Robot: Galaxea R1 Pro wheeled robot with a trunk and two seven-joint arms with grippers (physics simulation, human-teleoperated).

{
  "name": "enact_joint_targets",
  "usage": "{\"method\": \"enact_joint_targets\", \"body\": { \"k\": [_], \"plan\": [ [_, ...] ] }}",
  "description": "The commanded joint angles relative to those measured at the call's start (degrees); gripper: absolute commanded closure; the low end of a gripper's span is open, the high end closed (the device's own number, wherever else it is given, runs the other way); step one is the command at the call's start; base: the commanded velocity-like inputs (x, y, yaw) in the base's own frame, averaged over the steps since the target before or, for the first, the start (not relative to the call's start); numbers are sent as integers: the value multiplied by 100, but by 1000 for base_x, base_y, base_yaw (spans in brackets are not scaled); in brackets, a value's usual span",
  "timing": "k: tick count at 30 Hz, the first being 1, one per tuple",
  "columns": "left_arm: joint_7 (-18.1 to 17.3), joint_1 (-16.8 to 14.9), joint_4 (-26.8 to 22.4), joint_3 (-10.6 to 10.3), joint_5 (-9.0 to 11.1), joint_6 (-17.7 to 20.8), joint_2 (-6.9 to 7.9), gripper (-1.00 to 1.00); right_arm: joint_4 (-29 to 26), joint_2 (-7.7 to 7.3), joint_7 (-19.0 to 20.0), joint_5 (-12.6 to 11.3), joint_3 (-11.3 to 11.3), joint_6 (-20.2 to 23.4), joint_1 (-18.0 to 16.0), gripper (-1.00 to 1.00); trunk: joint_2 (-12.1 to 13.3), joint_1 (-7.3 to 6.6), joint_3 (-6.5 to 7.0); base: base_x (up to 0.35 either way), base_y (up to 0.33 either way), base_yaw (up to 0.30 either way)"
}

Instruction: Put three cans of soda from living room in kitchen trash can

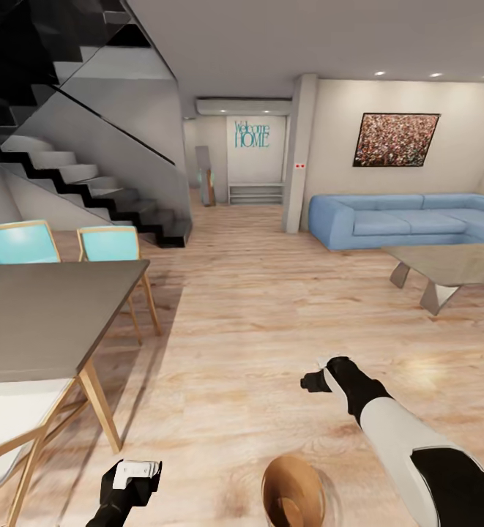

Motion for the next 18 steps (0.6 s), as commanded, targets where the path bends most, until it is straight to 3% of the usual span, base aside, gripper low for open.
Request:
{"method": "enact_joint_targets", "body": {
  "k": [1, 10, 18],
  "plan": [
    [0, 0, 0, 0, 0, 0, 0, -100, -1, 3, -1, 0, 7, -1, 1, -100, 0, 0, 0, 142, -90, 206],
    [0, 0, 0, 0, -6, 0, 0, -100, -3, -1, -6, 0, 175, -11, 11, -100, 0, 0, 0, 100, -185, 216],
    [0, 0, 0, 0, -7, 2, 0, -100, -4, -20, -9, 0, 178, -17, 12, -100, 0, 0, 0, 12, -251, 64]
  ]
}}
